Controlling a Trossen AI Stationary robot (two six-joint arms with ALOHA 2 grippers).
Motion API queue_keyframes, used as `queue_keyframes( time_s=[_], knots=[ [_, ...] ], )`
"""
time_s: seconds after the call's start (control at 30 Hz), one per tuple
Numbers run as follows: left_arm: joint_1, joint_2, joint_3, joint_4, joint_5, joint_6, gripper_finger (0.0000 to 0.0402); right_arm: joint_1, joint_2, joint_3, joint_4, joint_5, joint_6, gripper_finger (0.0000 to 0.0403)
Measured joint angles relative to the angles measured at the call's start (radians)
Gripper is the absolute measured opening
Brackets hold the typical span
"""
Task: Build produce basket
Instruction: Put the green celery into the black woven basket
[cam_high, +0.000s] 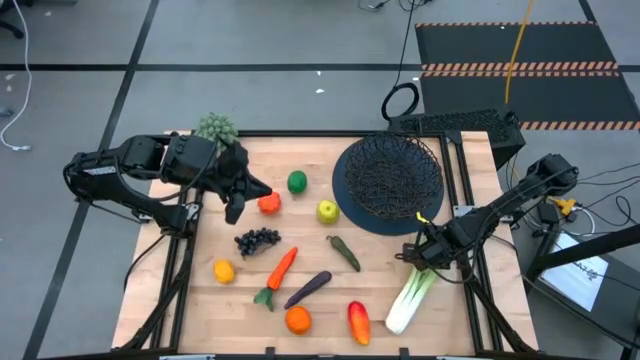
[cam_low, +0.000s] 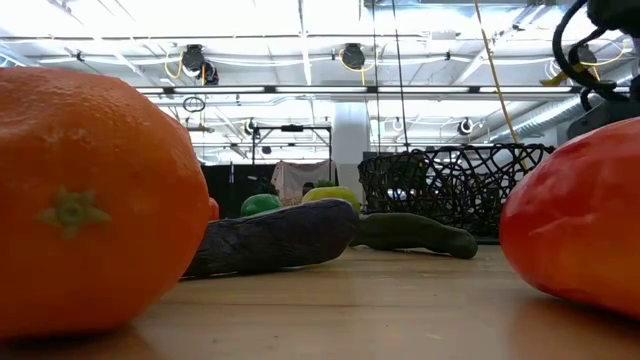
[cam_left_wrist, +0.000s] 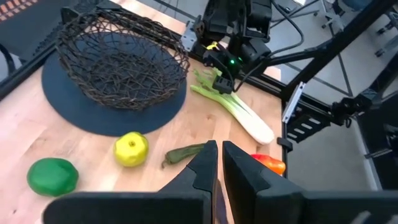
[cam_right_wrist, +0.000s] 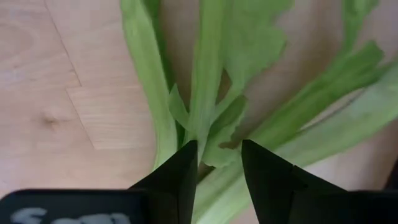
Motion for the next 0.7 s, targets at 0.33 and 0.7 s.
queue_keyframes(
  time_s=[0.33,0.7],
  knots=[
    [0.000,0.000,0.000,0.000,-0.038,-0.011,0.0026,-0.006,-0.004,-0.003,0.123,0.025,-0.019,0.0121],
    [0.000,0.018,0.000,0.002,-0.039,-0.055,0.0026,-0.005,-0.035,-0.002,0.116,0.101,-0.091,0.0121]
  ],
)
